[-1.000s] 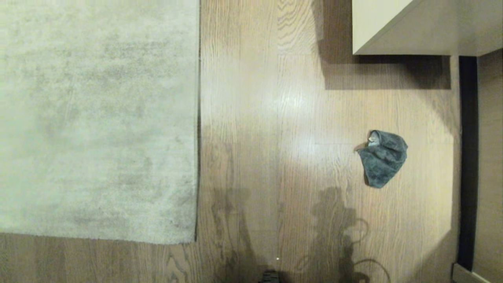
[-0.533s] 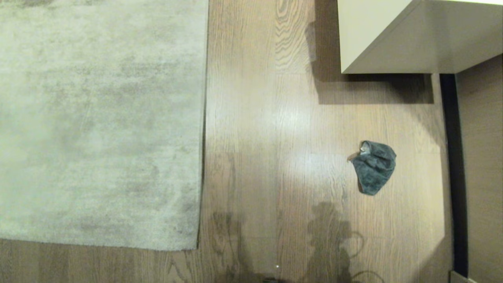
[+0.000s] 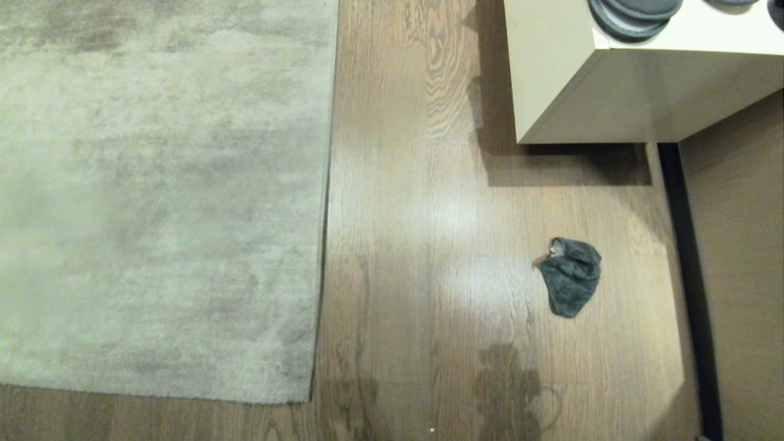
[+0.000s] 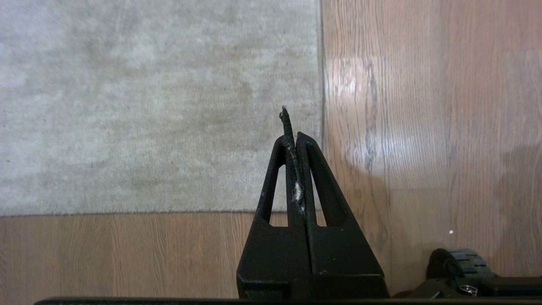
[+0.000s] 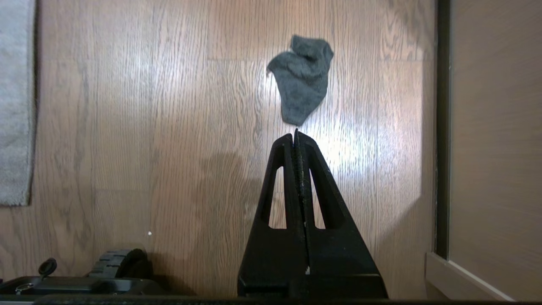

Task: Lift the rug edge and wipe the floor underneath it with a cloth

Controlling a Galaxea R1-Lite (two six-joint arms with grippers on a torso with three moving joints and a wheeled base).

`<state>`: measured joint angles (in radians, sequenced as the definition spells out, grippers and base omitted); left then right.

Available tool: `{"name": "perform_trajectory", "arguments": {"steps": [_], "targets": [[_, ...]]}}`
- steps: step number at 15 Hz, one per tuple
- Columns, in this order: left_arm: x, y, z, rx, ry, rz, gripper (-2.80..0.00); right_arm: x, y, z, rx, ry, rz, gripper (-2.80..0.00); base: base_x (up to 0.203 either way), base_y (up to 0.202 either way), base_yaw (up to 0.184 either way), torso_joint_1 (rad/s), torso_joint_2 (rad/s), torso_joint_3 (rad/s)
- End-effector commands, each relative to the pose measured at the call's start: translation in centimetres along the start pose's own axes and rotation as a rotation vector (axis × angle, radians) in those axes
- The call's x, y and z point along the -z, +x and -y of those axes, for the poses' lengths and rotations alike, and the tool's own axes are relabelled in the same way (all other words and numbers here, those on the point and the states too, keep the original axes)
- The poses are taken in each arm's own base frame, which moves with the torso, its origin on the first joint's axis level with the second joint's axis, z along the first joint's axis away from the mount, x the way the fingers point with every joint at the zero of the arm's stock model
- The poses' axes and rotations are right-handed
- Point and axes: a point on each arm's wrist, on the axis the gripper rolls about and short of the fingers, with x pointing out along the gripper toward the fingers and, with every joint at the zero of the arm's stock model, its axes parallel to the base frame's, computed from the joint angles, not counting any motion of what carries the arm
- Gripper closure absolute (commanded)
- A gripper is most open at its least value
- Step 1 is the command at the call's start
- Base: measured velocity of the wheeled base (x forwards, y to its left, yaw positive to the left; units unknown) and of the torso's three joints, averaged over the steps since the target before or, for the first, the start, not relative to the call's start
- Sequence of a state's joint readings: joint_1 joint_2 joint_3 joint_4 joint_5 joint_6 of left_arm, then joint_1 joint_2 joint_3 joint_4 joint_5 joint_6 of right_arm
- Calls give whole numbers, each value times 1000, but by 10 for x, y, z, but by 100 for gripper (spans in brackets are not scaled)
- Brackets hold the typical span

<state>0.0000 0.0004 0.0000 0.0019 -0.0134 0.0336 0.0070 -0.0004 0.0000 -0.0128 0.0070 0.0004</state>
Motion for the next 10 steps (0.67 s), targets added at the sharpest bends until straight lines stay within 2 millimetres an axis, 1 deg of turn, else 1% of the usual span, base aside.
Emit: {"name": "perform_trajectory", "arguments": {"steps": [1,10], "targets": [[0,0,0,-1,-1,-1,0,0,0,0,-1,0,-1,0,0,0,0,2,4,203],[0,0,0,4,-9,-1,0,0,0,0,-1,0,-1,0,0,0,0,2,4,200]]}}
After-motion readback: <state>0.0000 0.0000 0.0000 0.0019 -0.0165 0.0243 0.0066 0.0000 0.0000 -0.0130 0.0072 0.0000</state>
